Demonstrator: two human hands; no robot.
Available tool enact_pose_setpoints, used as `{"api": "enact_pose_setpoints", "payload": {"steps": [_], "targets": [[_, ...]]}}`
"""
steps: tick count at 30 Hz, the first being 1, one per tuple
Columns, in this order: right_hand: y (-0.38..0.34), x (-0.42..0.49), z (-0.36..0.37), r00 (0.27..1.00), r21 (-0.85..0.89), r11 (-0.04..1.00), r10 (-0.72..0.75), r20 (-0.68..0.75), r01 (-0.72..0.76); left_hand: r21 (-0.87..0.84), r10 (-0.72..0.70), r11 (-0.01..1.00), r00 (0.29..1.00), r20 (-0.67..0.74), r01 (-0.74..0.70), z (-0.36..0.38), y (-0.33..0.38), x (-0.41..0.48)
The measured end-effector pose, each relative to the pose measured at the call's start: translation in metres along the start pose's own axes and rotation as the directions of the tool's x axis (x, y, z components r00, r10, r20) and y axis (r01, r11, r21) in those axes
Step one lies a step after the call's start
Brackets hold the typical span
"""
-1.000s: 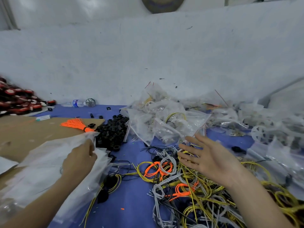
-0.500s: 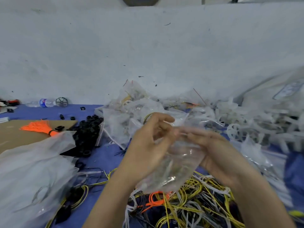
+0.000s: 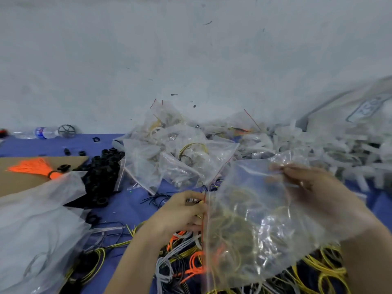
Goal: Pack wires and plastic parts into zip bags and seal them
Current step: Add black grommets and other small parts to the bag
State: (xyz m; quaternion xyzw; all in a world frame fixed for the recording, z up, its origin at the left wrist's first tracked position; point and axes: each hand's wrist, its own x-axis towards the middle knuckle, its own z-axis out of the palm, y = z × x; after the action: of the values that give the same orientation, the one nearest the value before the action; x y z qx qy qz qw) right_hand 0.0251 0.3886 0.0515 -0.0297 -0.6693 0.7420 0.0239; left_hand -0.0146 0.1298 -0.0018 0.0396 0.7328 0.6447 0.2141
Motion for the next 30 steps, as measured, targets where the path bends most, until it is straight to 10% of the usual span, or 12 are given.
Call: {"api": "enact_pose_setpoints", "payload": {"steps": [5, 11, 14, 19, 30], "targets": [[0.006, -0.001, -0.008, 0.981, 0.026, 0.999, 0.03, -0.194, -0.025, -0.077, 0.081, 0.993, 0.983, -0.162, -0.095, -0.009, 0.002, 0.001], [0.011, -0.001, -0.006, 0.891, -0.728, 0.676, -0.257, -0.375, -0.112, -0.043, 0.144, 0.988, 0.98, -0.135, -0.151, -0.001, 0.009, -0.007], [-0.002, -0.013, 0.017, 0.863, -0.735, 0.674, -0.412, -0.293, 0.073, -0.027, 0.166, 0.985, 0.984, -0.066, -0.168, 0.015, 0.016, -0.015], [-0.001, -0.034, 0.07, 0.984, -0.687, 0.71, -0.053, 0.168, 0.155, -0.129, 0.189, 0.974, 0.982, 0.007, -0.187, 0.032, 0.026, -0.024], [0.006, -0.029, 0.079, 0.979, -0.675, 0.709, -0.142, 0.15, 0.206, -0.131, 0.293, 0.948, 0.956, 0.009, -0.289, 0.031, 0.034, -0.033]]}}
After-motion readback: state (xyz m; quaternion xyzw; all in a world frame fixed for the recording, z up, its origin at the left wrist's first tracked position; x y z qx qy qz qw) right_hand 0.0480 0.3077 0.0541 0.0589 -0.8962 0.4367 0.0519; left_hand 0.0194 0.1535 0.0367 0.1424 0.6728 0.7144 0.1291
